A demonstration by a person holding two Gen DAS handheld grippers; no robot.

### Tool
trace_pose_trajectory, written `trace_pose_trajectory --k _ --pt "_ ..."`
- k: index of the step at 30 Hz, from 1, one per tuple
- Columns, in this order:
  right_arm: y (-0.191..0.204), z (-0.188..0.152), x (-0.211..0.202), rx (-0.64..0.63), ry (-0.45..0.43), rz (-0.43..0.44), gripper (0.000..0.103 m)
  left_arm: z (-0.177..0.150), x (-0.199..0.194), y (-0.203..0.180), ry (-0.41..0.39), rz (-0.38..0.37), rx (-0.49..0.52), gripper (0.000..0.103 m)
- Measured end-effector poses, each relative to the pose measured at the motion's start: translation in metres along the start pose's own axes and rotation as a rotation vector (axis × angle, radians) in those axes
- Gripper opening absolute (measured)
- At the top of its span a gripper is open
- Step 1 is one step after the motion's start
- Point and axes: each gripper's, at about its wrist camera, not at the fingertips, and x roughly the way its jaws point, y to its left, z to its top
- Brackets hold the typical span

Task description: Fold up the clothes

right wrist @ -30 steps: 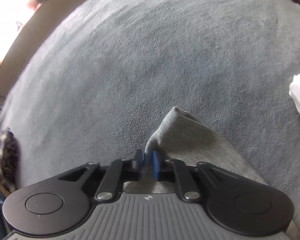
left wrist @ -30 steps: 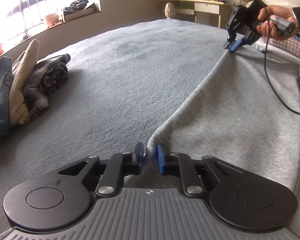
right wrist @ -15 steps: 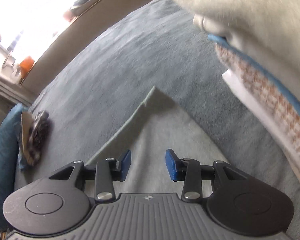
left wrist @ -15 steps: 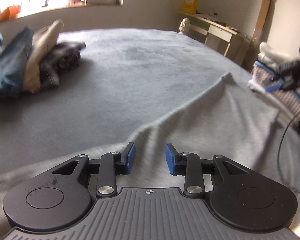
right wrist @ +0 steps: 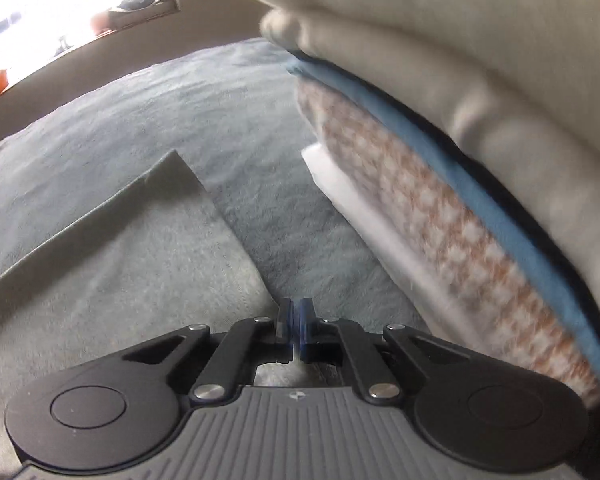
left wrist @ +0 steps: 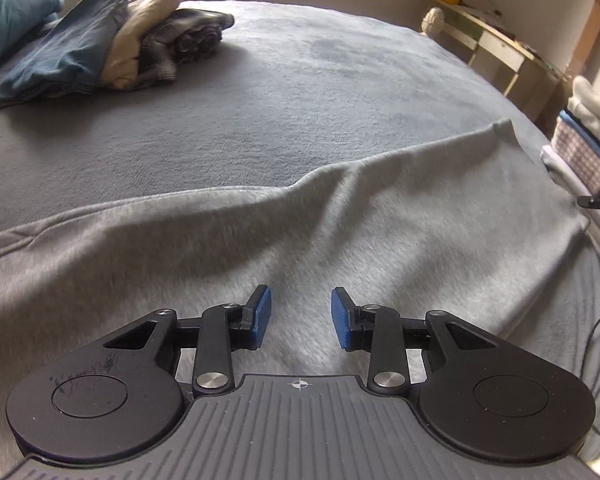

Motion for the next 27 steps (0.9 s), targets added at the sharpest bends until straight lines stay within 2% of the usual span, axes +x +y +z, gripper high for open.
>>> trace_pose_trajectory --k 3,8,12,15,16,18,23,24,27 --pt "0.035 -0.004 -0.009 -0.096 -0.01 0.121 0.002 -0.009 -0.009 -0.015 0.002 -0.009 0.016 0.033" --pt "0.124 -0.027 -0.021 -0.318 0.004 0.341 0.002 -0.032 -0.019 -0.054 -0.043 -0.019 0.13 0.033" --pt "0.196 -0.049 -0.022 -0.454 0.082 0.526 0.002 -0.05 -0.012 -0.08 -0.027 -0.044 0.248 0.033" --pt "0.249 -0.066 -0.018 -0.542 0.139 0.641 0.002 -0.063 0.001 -0.083 -0.001 -0.046 0.271 0.033" --pt "0.265 -0.07 -0.012 -0.563 0.157 0.663 0.002 -0.067 0.005 -0.083 0.006 -0.046 0.278 0.033" --pt "0.287 -0.068 0.008 -0.552 0.152 0.637 0.001 -0.07 0.007 -0.082 0.009 -0.051 0.278 0.033" --pt "0.29 -0.024 0.039 -0.263 0.129 0.558 0.001 -0.071 0.006 -0.076 -0.003 -0.074 0.257 0.034" --pt "0.29 -0.02 0.034 -0.251 0.134 0.571 0.002 -0.071 0.006 -0.077 -0.005 -0.078 0.264 0.035" --pt "0.305 -0.034 0.011 -0.359 0.225 0.706 0.002 -0.076 0.005 -0.08 -0.014 -0.092 0.293 0.04"
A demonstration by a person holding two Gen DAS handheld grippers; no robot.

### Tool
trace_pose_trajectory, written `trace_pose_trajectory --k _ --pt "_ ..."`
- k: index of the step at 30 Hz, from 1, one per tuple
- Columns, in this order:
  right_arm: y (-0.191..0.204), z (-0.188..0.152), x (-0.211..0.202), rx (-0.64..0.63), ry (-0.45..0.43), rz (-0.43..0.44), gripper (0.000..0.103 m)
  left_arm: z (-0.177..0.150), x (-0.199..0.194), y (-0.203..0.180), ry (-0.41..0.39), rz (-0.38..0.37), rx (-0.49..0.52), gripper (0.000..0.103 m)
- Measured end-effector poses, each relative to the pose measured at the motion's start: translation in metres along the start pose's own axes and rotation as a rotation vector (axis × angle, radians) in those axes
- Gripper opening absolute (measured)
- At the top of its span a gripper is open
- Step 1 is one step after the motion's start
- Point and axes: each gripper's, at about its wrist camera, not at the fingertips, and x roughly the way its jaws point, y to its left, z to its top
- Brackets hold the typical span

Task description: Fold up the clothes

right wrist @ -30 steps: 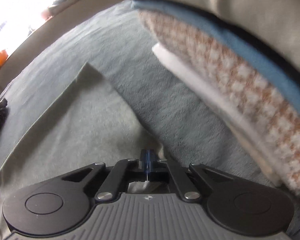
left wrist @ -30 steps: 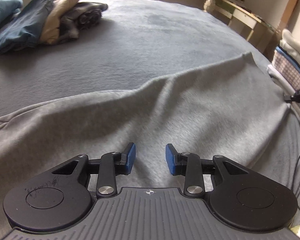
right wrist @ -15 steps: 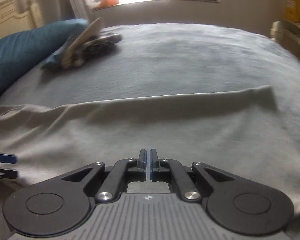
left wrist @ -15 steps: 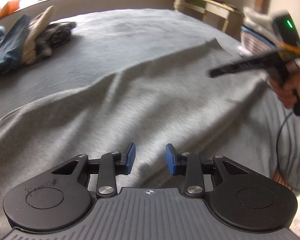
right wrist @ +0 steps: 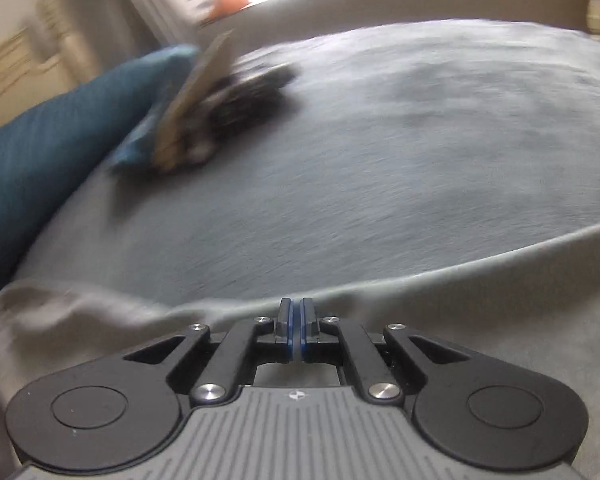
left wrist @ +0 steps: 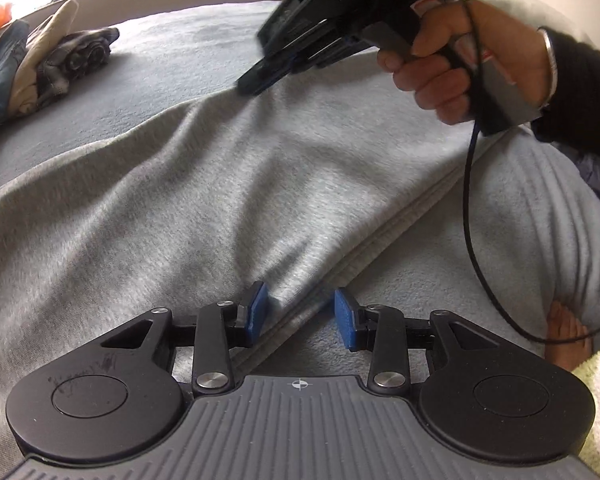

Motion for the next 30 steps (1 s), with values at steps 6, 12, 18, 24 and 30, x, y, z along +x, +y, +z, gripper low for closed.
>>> trace_pose_trajectory --k 6,12,18,24,30 --pt "0.038 0.008 0.056 -0.061 0.071 0.039 0.0 -0.009 -0.001 -0.011 -0.031 -0.014 0.05 0.05" --pt "0.053 0.04 0.035 -0.05 0.035 0.168 0.024 -0.013 -0.004 -0.006 -0.059 -0.05 0.013 0.05" --pt "0.121 0.015 0.092 -0.25 0.251 0.239 0.023 -0.017 -0.003 0.001 -0.087 -0.085 -0.006 0.051" --pt "0.132 0.067 0.113 -0.138 0.127 0.285 0.021 -0.021 -0.005 0.007 -0.115 -0.121 -0.056 0.051" --pt "0.183 0.036 0.14 -0.349 0.358 0.402 0.02 -0.022 -0.005 0.011 -0.119 -0.131 -0.061 0.051"
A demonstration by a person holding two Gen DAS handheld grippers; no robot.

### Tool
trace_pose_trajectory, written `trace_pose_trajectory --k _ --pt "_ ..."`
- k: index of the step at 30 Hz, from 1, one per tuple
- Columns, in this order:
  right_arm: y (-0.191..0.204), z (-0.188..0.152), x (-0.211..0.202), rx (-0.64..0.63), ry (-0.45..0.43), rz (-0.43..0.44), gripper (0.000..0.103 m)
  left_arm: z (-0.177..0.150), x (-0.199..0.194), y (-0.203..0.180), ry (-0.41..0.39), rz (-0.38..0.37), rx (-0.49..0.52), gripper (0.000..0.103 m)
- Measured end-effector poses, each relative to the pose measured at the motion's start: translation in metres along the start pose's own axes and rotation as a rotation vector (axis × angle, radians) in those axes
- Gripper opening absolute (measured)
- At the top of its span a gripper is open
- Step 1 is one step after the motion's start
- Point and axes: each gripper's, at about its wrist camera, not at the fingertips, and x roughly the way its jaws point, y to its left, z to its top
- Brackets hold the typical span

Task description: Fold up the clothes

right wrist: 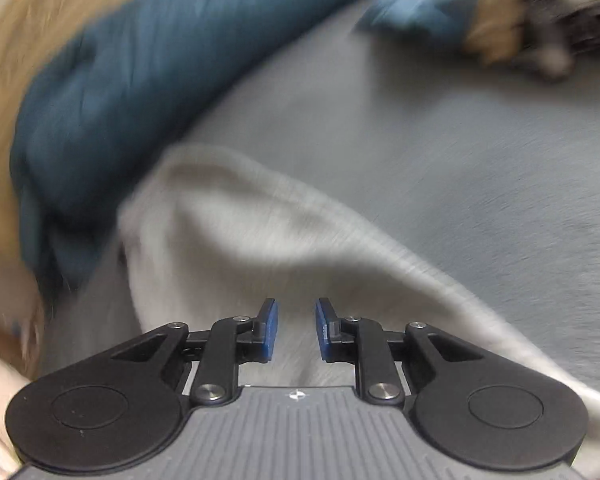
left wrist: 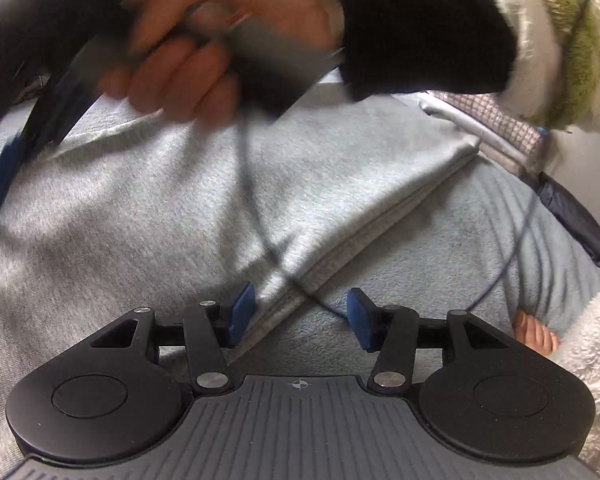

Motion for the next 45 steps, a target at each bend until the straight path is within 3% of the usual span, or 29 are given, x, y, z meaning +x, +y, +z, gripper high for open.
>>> trace_pose_trajectory --k 2,5,7,11,15,18,20,22,24,27,30,33,37,40,43,45 --pt "-0.007 0.012 0.014 0.033 -0.069 -0.031 0.015 -0.002 -0.001 -0.001 -0.008 0.002 0.008 0.051" --pt "-0.027 0.03 0.006 0.178 -0.248 -0.053 0.017 -0.002 -0.006 -0.002 -0.012 0.005 0.002 0.051" --pt "-0.029 0.034 -0.008 0.166 -0.28 -0.001 0.017 0.004 -0.015 0.001 0.012 -0.006 -0.031 0.05" --pt "-0.016 0.031 -0.029 0.063 -0.205 0.076 0.017 0.013 -0.069 0.015 -0.004 -0.047 -0.126 0.05" --pt "0.011 0.038 -0.014 -0.03 -0.095 0.145 0.017 0.004 -0.115 0.041 -0.057 0.099 -0.233 0.05" --pt "0.031 0.043 0.015 -0.075 -0.011 0.18 0.017 -0.016 -0.116 0.06 -0.043 0.204 -0.354 0.05" --pt "0.04 0.051 0.043 -0.094 0.027 0.158 0.017 -0.032 -0.111 0.068 -0.039 0.233 -0.435 0.049" --pt "0.039 0.064 0.069 -0.089 0.013 0.079 0.015 -0.043 -0.108 0.07 -0.064 0.245 -0.484 0.05" --pt "0.027 0.08 0.084 -0.001 -0.03 0.037 0.01 -0.044 -0.108 0.068 -0.072 0.248 -0.46 0.05" --pt "0.024 0.095 0.072 0.105 -0.099 0.084 0.012 -0.046 -0.111 0.072 -0.077 0.233 -0.454 0.05" --pt "0.053 0.093 0.069 -0.023 -0.018 0.188 0.012 -0.049 -0.113 0.075 -0.083 0.211 -0.445 0.05" --pt "0.082 0.093 0.096 -0.127 0.078 0.18 0.012 -0.051 -0.114 0.077 -0.089 0.201 -0.442 0.05" --pt "0.074 0.107 0.134 -0.043 0.035 0.091 0.009 -0.054 -0.111 0.075 -0.105 0.196 -0.449 0.05" --pt "0.074 0.121 0.126 -0.009 -0.033 0.132 0.012 -0.057 -0.111 0.076 -0.114 0.186 -0.451 0.05" --pt "0.093 0.122 0.133 -0.117 0.086 0.238 0.013 -0.055 -0.112 0.079 -0.107 0.169 -0.459 0.05" --pt "0.108 0.123 0.151 -0.194 0.125 0.224 0.013 -0.055 -0.113 0.081 -0.102 0.16 -0.462 0.05"
